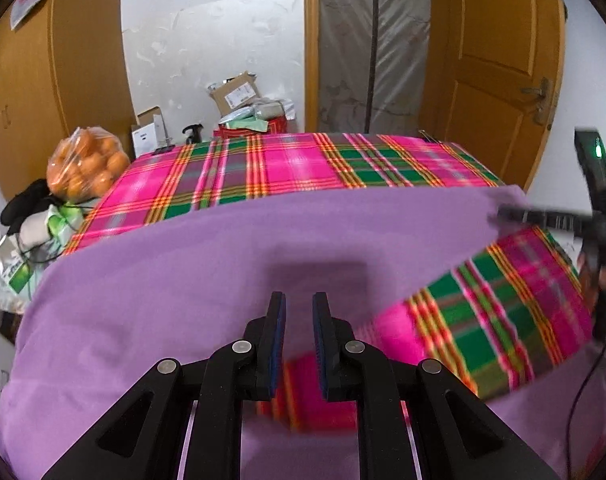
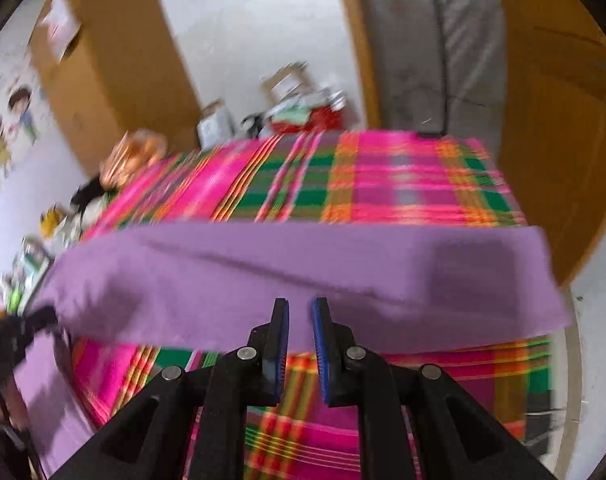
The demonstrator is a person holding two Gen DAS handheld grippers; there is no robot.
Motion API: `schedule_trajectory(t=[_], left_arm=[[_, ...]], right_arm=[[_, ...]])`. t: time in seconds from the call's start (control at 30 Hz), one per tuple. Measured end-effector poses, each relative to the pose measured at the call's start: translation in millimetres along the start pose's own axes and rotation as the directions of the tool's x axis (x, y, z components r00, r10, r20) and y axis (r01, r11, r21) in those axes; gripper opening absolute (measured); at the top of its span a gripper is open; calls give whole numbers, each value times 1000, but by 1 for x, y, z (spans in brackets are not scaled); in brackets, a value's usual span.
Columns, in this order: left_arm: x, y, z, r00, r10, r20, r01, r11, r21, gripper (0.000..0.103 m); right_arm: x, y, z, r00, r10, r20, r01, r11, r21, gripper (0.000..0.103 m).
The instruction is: Fold clothes
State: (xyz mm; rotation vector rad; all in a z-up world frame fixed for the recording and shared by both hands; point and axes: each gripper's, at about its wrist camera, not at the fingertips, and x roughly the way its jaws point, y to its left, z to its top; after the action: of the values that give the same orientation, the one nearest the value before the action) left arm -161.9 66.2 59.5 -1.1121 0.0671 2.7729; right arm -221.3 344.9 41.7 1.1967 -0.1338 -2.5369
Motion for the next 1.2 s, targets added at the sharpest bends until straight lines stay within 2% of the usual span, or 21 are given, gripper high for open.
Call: schedule_trajectory(t=[0.1, 0.13, 0.2, 0.27, 0.43, 0.57, 0.63, 0.83, 0.97, 1.03, 1.07, 1.1, 1.2], left_arm=[[27, 0, 8, 999, -5, -51, 4, 1000, -19, 14], [35, 0, 8, 998, -9, -69, 8, 1000, -23, 14], [46, -2, 6, 995, -22, -99, 20, 999, -30, 14], [56, -5, 4, 992, -34, -121, 32, 999, -23, 14], [64, -8, -2, 992, -34, -121, 34, 999, -3, 14], [63, -8, -4, 994, -31, -109, 32, 999, 3, 14], [64, -8, -4, 994, -32, -108, 32, 999, 3, 14], [62, -7, -4, 994, -33, -107, 33, 999, 2, 14], [62, -8, -5, 994, -26, -107, 27, 1000, 9, 14], [62, -8, -5, 994, -23, -107, 25, 1000, 12, 14], [62, -9, -5, 994, -22, -107, 23, 1000, 14, 14], [62, -9, -5, 994, -20, -107, 22, 1000, 15, 14], [63, -9, -5, 994, -16, -107, 18, 1000, 19, 14]], right_arm=[[19, 6, -10, 995, -18, -100, 14, 999, -45, 11], [18, 6, -12, 995, -18, -101, 13, 999, -52, 12], [10, 4, -10, 995, -19, -100, 13, 998, -64, 12], [-4, -1, -3, 999, -23, -43, 19, 997, -79, 12], [-7, -26, 31, 994, -93, 55, 98, 989, -112, 24], [13, -59, 57, 993, -119, 11, 119, 987, -107, 33], [26, -67, 62, 990, -141, 4, 140, 980, -143, 33], [54, -74, 56, 992, -85, -91, 59, 964, -258, 35], [57, -75, 53, 994, -45, -97, 14, 953, -302, 38], [56, -76, 52, 994, -31, -103, -1, 954, -299, 34], [55, -76, 51, 994, -33, -101, 0, 953, -303, 14], [54, -76, 51, 994, -41, -102, 8, 953, -304, 3], [59, -74, 57, 994, -72, -84, 43, 951, -306, 2]])
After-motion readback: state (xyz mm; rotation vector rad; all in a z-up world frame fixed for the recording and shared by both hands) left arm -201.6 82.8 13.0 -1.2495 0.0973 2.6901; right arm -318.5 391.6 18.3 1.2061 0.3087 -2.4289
